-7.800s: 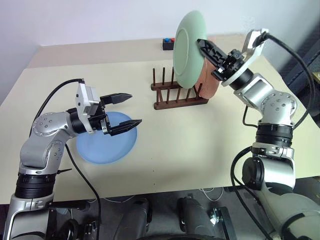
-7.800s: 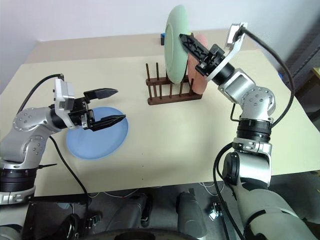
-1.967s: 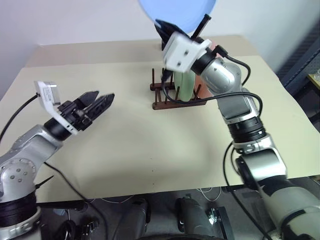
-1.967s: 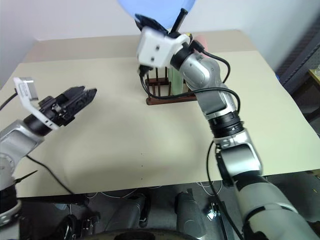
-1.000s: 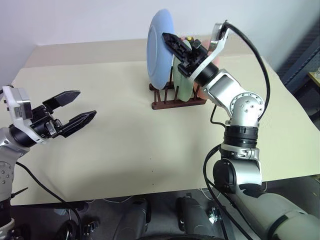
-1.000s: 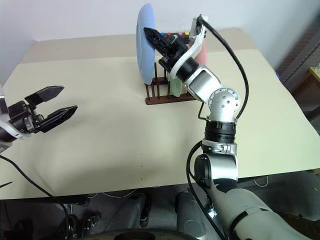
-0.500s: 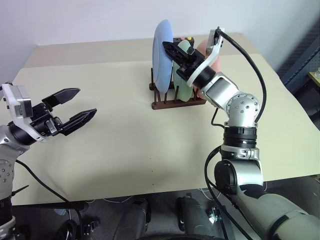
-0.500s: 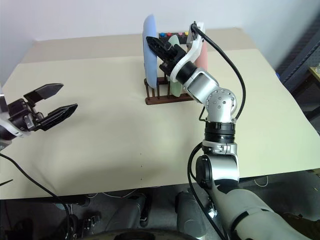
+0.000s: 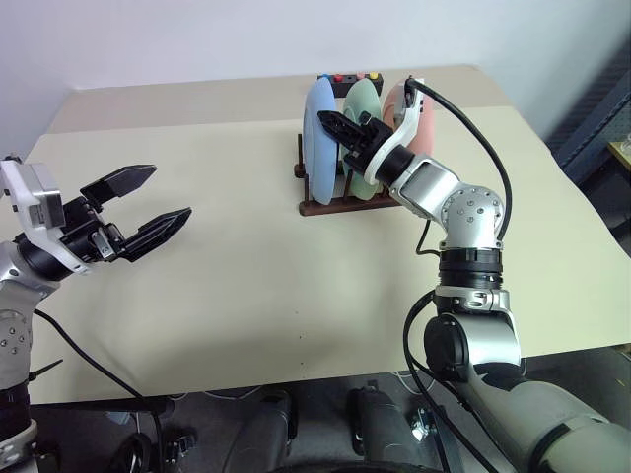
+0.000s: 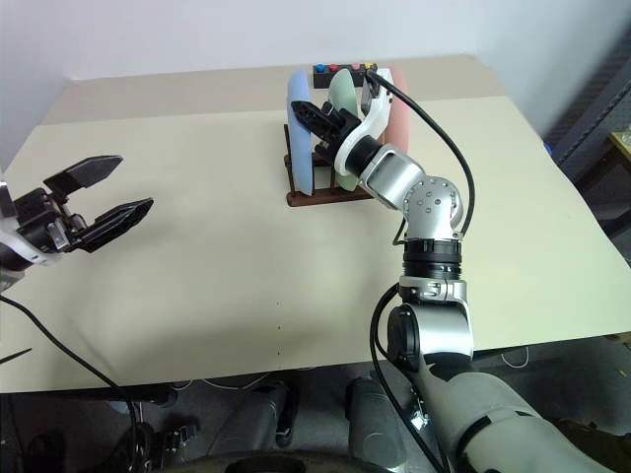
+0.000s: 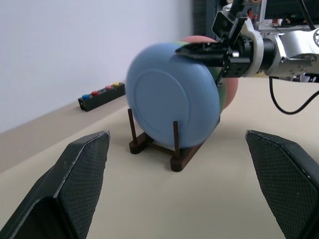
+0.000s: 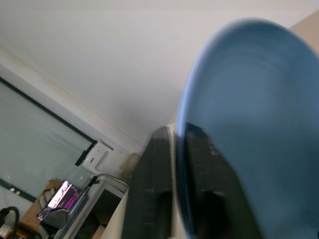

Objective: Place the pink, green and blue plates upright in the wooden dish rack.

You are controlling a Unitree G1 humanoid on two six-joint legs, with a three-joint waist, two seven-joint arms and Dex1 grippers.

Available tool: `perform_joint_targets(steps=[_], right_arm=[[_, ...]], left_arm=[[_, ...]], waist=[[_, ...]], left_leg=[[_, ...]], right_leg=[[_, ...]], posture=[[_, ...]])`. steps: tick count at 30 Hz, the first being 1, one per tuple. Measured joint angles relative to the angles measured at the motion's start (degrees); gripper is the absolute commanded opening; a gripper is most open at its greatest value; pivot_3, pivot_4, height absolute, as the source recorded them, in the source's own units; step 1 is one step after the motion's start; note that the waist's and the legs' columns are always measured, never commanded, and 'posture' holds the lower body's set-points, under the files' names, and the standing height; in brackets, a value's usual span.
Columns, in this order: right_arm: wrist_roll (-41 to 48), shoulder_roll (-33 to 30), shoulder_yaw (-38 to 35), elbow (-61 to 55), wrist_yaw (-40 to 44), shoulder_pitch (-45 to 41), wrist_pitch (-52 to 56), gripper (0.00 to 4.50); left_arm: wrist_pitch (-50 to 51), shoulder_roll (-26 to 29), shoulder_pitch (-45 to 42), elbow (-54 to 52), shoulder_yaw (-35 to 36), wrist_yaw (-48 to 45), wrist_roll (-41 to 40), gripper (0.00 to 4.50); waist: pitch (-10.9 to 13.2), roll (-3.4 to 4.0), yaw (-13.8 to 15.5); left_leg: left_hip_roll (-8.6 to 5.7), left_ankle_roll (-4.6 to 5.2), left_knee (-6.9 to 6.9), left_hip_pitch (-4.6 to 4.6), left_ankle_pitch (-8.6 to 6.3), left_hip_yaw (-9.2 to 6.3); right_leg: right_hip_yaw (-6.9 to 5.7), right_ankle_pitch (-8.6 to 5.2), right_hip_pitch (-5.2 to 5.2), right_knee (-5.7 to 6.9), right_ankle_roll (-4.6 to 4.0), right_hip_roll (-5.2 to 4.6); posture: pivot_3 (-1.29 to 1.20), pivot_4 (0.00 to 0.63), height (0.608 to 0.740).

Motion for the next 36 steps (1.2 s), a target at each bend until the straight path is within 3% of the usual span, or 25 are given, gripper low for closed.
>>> perform_joint_targets(steps=[6,20,29,36], right_arm=[[-1.9,0.0,0.7,0.0,1.1,0.0,-0.7,4.45],[-6.0,-2.7,4.0,-5.6,6.9,-0.8,-3.4,4.45],[-13.5,-8.9,9.3,-13.8,17.0,2.9,-12.5,4.45],[-14.7,-25.3,8.1,-23.2,38.8,16.4,-22.1,4.45]], left_arm=[[-0.4,-0.2,0.4,0.0,-0.5,0.4,0.7,4.5],[-0.4,-0.2,-0.6,0.3,-1.4,0.6,0.7,4.5],[-0.4,-0.2,-1.6,0.6,-2.2,0.2,1.0,4.5],[-0.3,1.4,-1.5,1.6,-4.2,-2.7,1.4,4.5]], waist=[[0.0,0.0,0.0],[0.0,0.0,0.0],[0.0,-0.01,0.1],[0.0,-0.01,0.5]], left_leg=[[0.0,0.0,0.0,0.0,0.0,0.0],[0.0,0.01,0.0,0.0,0.0,-0.01],[0.0,0.01,0.02,0.0,0.0,0.0],[-0.02,0.2,0.1,0.01,-0.12,0.0]], right_leg=[[0.0,0.0,0.0,0.0,0.0,0.0],[-0.01,0.0,0.0,0.0,0.0,0.0],[-0.02,0.0,0.02,-0.01,0.01,0.0],[-0.06,0.0,0.18,-0.17,0.02,-0.04]], posture=[[0.0,0.15,0.74],[0.0,0.15,0.74],[0.0,0.15,0.74],[0.0,0.15,0.74]])
